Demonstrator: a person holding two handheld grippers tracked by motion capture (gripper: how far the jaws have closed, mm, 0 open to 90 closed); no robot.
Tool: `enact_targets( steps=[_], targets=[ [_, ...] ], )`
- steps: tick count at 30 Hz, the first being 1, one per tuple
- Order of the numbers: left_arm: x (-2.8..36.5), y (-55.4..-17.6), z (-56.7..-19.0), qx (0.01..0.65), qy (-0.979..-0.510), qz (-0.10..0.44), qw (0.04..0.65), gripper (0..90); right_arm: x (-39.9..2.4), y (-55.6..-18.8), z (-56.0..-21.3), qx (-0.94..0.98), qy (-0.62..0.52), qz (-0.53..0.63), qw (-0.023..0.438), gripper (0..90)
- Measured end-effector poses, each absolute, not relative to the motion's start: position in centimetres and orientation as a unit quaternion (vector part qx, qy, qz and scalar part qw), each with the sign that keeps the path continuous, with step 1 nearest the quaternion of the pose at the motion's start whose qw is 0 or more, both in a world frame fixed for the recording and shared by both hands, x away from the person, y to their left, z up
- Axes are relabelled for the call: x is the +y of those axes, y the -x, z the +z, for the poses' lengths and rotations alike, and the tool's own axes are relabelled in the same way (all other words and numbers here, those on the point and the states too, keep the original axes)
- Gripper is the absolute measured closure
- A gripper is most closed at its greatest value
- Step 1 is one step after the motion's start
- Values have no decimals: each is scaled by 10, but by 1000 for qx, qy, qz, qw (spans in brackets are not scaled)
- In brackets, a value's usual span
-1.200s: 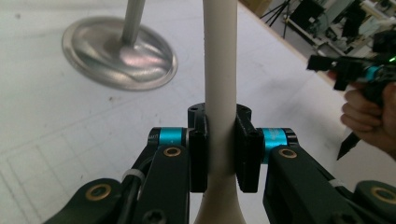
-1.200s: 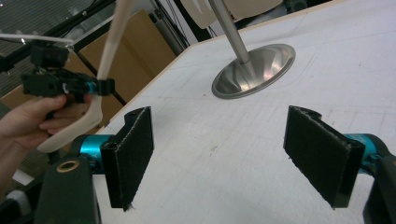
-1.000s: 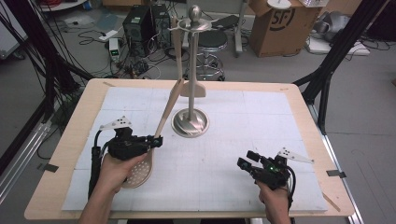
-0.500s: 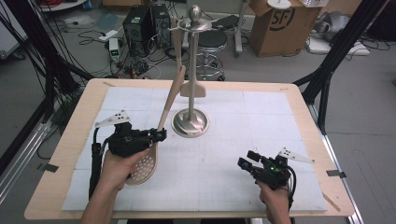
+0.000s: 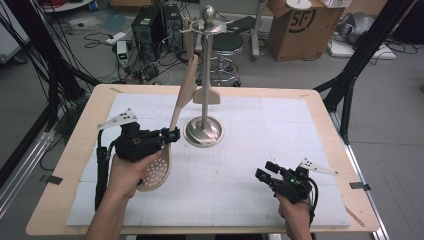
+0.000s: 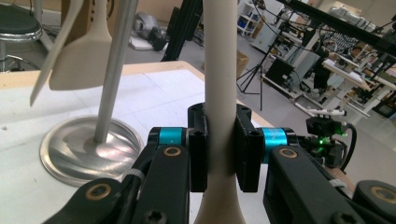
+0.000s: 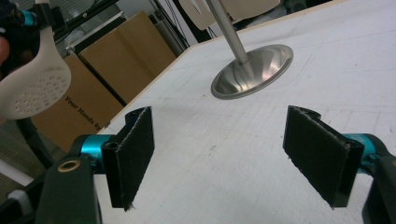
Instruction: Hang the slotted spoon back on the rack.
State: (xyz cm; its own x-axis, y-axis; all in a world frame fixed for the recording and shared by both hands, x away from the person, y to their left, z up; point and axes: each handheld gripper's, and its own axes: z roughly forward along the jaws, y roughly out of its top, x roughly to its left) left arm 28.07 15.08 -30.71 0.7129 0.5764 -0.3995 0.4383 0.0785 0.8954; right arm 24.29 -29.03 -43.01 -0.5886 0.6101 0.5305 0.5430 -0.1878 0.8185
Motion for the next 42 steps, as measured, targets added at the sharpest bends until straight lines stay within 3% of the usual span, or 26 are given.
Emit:
enact_targets(
  steps=[18, 42],
  targets=[
    [174, -301, -287, 373, -649, 53, 660, 783, -289, -244, -431, 639, -455, 620, 26, 242],
    [171, -332, -283, 363, -665, 26, 652, 782, -291, -241, -429, 637, -454, 622, 28, 243]
  ],
)
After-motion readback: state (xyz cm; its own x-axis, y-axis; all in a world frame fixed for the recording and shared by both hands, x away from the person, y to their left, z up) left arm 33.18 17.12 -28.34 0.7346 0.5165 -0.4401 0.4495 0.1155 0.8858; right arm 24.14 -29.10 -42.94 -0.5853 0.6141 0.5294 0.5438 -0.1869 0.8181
